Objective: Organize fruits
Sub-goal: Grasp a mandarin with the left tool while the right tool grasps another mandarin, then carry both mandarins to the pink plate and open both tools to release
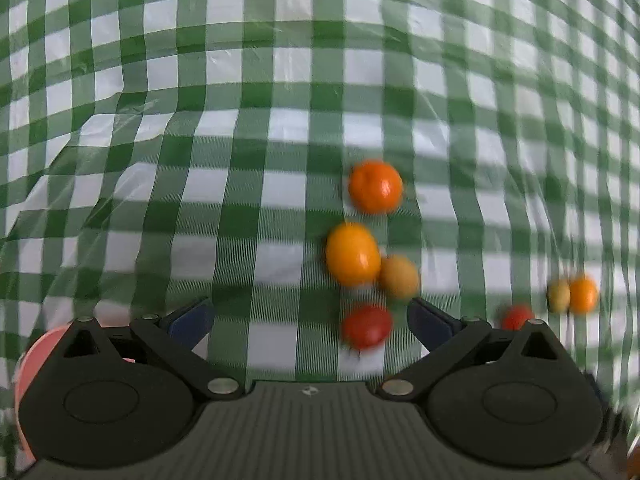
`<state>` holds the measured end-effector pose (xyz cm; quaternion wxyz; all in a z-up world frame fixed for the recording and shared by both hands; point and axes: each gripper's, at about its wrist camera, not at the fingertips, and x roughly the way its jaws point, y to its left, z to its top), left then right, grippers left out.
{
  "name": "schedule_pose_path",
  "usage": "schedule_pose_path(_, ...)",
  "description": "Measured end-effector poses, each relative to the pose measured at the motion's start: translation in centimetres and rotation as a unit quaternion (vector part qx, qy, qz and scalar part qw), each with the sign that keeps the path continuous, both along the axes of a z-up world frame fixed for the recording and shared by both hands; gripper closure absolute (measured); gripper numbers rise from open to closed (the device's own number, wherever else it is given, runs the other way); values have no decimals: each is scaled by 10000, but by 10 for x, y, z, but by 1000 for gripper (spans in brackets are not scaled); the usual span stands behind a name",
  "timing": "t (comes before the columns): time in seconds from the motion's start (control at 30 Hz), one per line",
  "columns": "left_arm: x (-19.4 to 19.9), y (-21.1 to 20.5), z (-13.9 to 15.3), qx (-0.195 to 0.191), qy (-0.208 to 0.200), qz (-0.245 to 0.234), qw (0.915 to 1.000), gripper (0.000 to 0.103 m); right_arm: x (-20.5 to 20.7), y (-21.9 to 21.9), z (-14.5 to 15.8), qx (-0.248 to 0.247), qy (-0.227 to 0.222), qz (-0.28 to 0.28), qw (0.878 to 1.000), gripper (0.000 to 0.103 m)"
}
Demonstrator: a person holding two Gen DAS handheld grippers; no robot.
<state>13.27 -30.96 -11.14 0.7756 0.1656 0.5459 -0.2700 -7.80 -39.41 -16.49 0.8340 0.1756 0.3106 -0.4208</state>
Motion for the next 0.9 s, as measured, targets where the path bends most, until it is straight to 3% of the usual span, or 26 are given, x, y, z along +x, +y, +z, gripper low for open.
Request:
schedule_pose_path(0.1, 18, -10, -12, -73, 171, 293, 9994, 0, 5, -6, -11, 107, 133, -162, 9997, 1)
schedule_pose_path(0.3, 34, -18, -31, -168, 502, 604, 9968, 3, 9, -2, -13, -131, 30, -225, 9997, 1)
schedule_pose_path(0.37, 38, -16, -33, -317, 614, 649, 9955, 19, 6, 1, -12, -133, 57, -171, 9997, 1)
schedule_pose_path(0.4, 40, -15, -32, -340, 715, 630, 9949, 42, 5, 3, -11, -127, 66, -138, 9998, 5)
schedule_pose_path(0.43, 41, -15, -31, -354, 736, 581, 9950, 64, 2, 7, -8, -150, 33, -89, 9998, 26)
schedule_pose_path(0.5, 42, -13, -26, -379, 776, 502, 9950, 65, 0, 16, -3, -277, -53, 97, 9996, 64)
schedule_pose_path(0.6, 50, -14, -25, -391, 672, 524, 9956, 65, -2, 15, 1, -299, -161, 50, 9994, 64)
schedule_pose_path(0.77, 33, 8, 8, -439, 415, 446, 9972, 65, -12, 10, 14, -564, -573, -177, 9966, 64)
schedule_pose_path(0.9, -1, 41, 40, -490, 55, 342, 9982, 65, -19, 17, 23, -688, -586, -97, 9959, 64)
